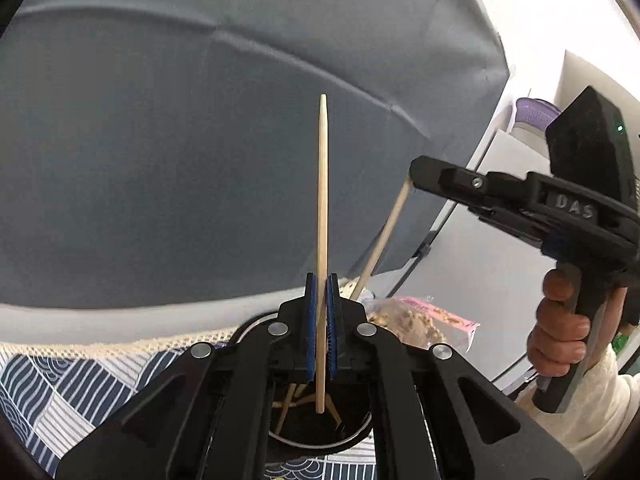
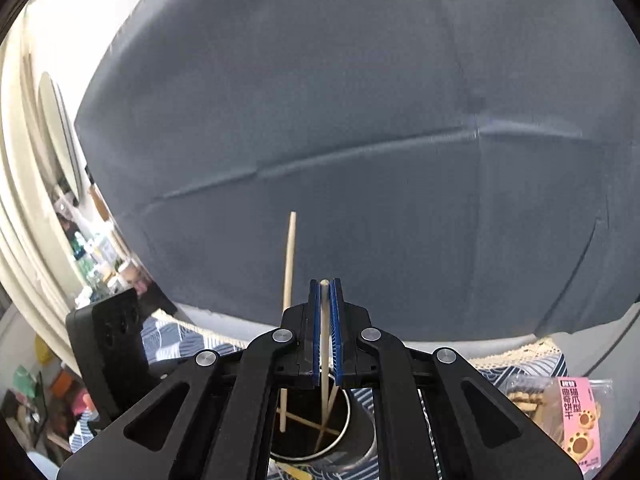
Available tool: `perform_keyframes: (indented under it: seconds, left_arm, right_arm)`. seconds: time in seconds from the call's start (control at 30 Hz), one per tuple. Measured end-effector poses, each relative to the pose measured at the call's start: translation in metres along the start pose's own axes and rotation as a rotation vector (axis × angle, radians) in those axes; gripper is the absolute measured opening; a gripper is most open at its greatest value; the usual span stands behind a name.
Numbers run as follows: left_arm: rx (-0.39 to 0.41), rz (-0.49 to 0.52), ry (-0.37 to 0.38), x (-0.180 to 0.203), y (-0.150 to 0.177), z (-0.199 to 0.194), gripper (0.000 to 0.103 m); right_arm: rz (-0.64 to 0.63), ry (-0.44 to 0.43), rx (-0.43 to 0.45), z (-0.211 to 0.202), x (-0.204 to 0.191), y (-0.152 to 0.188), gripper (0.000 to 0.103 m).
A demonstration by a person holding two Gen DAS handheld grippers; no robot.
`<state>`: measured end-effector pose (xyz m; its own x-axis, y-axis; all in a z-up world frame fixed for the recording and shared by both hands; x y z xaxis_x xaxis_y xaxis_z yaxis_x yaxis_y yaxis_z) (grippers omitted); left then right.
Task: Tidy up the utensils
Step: 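Lower both chopsticks into the black cup and open both tools, then withdraw both tools from the cup and move over the remaining chopsticks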
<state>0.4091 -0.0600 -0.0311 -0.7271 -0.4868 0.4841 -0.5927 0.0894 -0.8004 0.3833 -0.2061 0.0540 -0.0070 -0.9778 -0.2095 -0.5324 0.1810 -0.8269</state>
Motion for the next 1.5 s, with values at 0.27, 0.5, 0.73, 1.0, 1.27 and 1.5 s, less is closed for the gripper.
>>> perform_keyframes:
  seconds: [0.27, 0.5, 0.73, 1.0, 1.27, 1.5]
  left_arm:
    - [-0.016, 0.004, -0.019, 0.011, 0.009, -0.013, 0.015]
    - [-0.021, 0.032, -0.098, 0.029, 0.006, -0.045, 0.053]
    - [-0.023, 0.022, -0.204, 0.044, 0.013, -0.080, 0.081]
    - [-0.021, -0.013, -0.349, 0.054, 0.036, -0.128, 0.097]
    - [-0.009, -0.059, -0.509, 0.060, 0.067, -0.178, 0.097]
    - [0.004, -0.149, -0.604, 0.057, 0.098, -0.215, 0.097]
  right_arm:
    - [-0.019, 0.027, 0.022, -0.017, -0.004, -0.001, 0.009]
    - [-0.024, 0.029, 0.044, -0.045, -0.005, -0.002, 0.019]
    - [-0.071, 0.017, 0.086, -0.079, -0.023, 0.002, 0.056]
    - [-0.136, -0.029, 0.076, -0.106, -0.049, 0.018, 0.079]
    - [-0.176, -0.064, 0.053, -0.115, -0.075, 0.042, 0.087]
    - [-0.187, -0.094, -0.002, -0.111, -0.089, 0.071, 0.088]
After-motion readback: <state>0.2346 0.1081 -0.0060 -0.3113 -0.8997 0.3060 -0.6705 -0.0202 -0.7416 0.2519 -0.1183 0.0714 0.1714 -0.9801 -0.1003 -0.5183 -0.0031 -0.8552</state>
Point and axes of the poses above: each gripper's, at about its wrist camera, not at the fingertips, and z roughly the way its jaws point, x to its right, y to its underside, the point moved 4 cm from there along z, roughly the way its jaws point, and after that the axes turned 10 degrees about y, right-handed, at the moved point
